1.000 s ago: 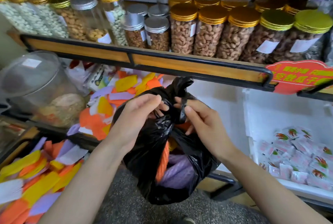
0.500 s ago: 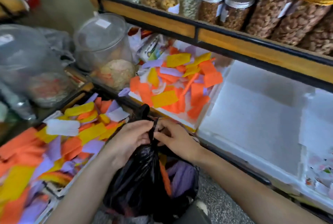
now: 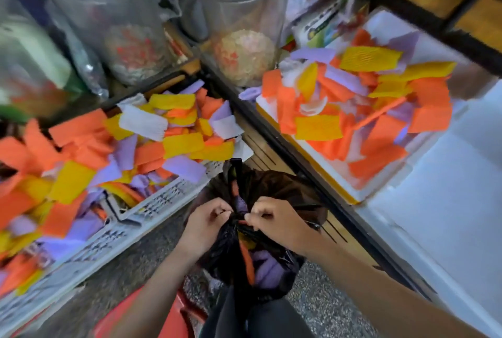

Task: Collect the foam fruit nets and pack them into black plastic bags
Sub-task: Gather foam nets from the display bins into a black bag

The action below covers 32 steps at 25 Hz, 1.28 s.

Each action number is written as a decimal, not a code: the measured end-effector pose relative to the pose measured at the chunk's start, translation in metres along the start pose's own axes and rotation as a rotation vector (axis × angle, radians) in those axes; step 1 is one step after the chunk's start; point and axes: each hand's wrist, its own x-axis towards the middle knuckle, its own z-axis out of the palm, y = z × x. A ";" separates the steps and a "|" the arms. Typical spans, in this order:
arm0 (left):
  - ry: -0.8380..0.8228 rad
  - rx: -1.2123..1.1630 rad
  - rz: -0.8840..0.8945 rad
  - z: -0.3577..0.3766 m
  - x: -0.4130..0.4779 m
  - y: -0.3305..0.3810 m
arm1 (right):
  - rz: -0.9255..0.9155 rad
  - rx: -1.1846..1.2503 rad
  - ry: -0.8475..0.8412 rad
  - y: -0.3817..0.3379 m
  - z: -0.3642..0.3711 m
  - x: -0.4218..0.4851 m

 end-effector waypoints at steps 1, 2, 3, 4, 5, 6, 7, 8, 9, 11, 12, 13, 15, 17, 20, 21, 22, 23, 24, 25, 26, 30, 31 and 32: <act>0.042 0.012 -0.042 0.005 0.005 -0.014 | -0.071 -0.053 -0.027 0.005 0.008 0.007; 0.082 0.023 -0.090 0.010 0.009 -0.026 | -0.154 -0.095 -0.079 0.010 0.016 0.014; 0.116 0.045 -0.143 0.013 0.011 -0.036 | -0.200 -0.138 -0.135 0.017 0.023 0.020; 0.150 0.076 -0.186 0.016 0.013 -0.046 | -0.206 -0.145 -0.164 0.024 0.030 0.026; 0.180 0.110 -0.205 0.018 0.015 -0.053 | -0.182 -0.150 -0.162 0.031 0.038 0.032; 0.211 0.133 -0.196 0.022 0.017 -0.061 | -0.145 -0.151 -0.158 0.040 0.045 0.042; 0.233 0.148 -0.170 0.027 0.020 -0.067 | -0.097 -0.154 -0.154 0.049 0.051 0.050; 0.242 0.166 -0.138 0.031 0.024 -0.073 | -0.048 -0.153 -0.160 0.060 0.056 0.060; 0.232 0.193 -0.111 0.036 0.030 -0.080 | -0.010 -0.154 -0.168 0.071 0.062 0.072; 0.175 0.229 -0.081 0.048 0.046 -0.095 | 0.014 -0.184 -0.235 0.095 0.076 0.092; 0.151 0.205 -0.085 0.054 0.054 -0.102 | 0.007 -0.205 -0.292 0.105 0.083 0.099; 0.132 0.168 -0.098 0.058 0.062 -0.108 | -0.006 -0.238 -0.332 0.115 0.091 0.106; 0.119 0.118 -0.107 0.063 0.078 -0.123 | -0.020 -0.297 -0.310 0.134 0.105 0.123; 0.124 0.190 -0.047 0.063 0.091 -0.143 | -0.045 -0.312 -0.257 0.156 0.118 0.140; 0.269 0.430 0.023 0.037 0.112 -0.173 | -0.089 -0.377 -0.290 0.197 0.129 0.163; 0.327 0.511 0.005 0.024 0.121 -0.186 | -0.106 -0.409 -0.309 0.213 0.133 0.171; 0.367 0.605 -0.016 0.010 0.131 -0.198 | -0.123 -0.440 -0.320 0.228 0.137 0.178; 0.376 0.700 -0.034 -0.004 0.141 -0.210 | -0.137 -0.475 -0.330 0.242 0.141 0.187; 0.346 0.773 -0.057 -0.014 0.151 -0.222 | -0.142 -0.515 -0.335 0.252 0.145 0.197; 0.286 0.817 -0.089 -0.022 0.159 -0.232 | -0.140 -0.564 -0.339 0.260 0.148 0.208; 0.210 0.829 -0.133 -0.027 0.167 -0.240 | -0.134 -0.618 -0.345 0.265 0.151 0.220; 0.095 0.820 -0.187 -0.033 0.177 -0.254 | -0.074 -0.838 -0.408 0.274 0.149 0.257; 0.117 0.822 -0.153 -0.035 0.176 -0.254 | -0.046 -0.842 -0.417 0.273 0.146 0.263; 0.153 0.815 -0.118 -0.037 0.176 -0.254 | -0.003 -0.805 -0.407 0.271 0.143 0.266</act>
